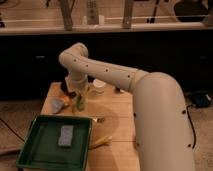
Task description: Place pepper in plastic cup
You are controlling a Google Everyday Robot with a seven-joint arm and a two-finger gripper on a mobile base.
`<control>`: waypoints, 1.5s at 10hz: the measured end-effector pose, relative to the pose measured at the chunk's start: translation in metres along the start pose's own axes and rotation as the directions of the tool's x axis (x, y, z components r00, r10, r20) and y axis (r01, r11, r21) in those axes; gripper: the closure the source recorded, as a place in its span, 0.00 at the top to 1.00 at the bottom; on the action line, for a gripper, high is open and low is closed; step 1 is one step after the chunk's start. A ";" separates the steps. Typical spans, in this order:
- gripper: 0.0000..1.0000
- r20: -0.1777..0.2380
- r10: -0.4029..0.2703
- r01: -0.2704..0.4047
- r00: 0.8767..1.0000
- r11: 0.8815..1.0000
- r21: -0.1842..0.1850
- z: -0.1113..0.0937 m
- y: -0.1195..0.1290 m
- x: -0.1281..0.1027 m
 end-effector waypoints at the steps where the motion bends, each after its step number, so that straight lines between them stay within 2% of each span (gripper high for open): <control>1: 0.00 0.003 -0.010 0.010 1.000 1.000 -0.004 0.001 -0.004 -0.001; 9: 0.00 0.031 -0.094 0.096 0.995 0.994 -0.050 0.020 -0.037 -0.010; 15: 0.00 0.054 -0.094 0.098 0.994 0.992 -0.081 0.036 -0.036 -0.006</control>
